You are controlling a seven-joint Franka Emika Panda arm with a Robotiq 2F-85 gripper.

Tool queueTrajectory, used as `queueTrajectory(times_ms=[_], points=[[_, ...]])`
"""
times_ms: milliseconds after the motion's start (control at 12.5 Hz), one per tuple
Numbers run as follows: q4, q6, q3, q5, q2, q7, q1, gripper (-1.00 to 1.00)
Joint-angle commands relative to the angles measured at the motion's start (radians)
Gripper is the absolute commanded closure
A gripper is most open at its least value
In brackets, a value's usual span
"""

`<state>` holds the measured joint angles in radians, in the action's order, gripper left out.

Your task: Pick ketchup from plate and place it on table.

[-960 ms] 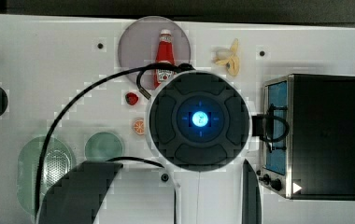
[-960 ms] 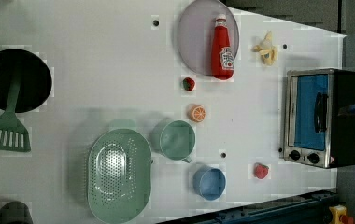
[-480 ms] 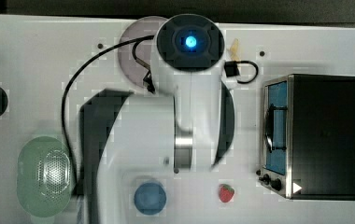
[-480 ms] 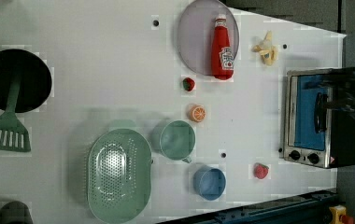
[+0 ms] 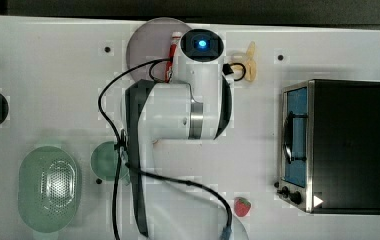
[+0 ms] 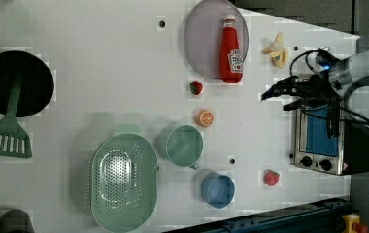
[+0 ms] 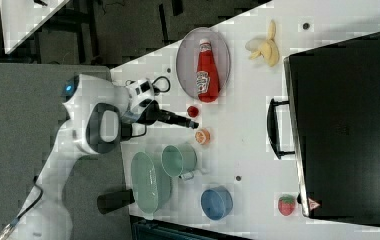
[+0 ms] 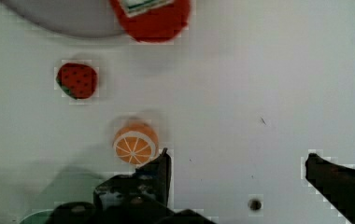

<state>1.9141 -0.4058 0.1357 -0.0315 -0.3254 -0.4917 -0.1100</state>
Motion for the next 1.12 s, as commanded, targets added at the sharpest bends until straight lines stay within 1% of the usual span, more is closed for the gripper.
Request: queueTrajectory(times_ms=[80,240,720,960,1120], points=[[-0.056,-0.087,0.014,0.006,-0.001,-0.172,0.027,-1.00],[-0.079,-0.128,0.014,0.010,-0.062,-0.214,0.031,-1.00],[-0.148,-0.296,0.013,0.033,-0.233,-0.215,0.040,-1.00],[-0.186,-0.381,0.011,0.095,-0.306,-0.215,0.041,-1.00],[-0.202,-0.426,0.011,0.108,-0.349,-0.215,0.041,-1.00]])
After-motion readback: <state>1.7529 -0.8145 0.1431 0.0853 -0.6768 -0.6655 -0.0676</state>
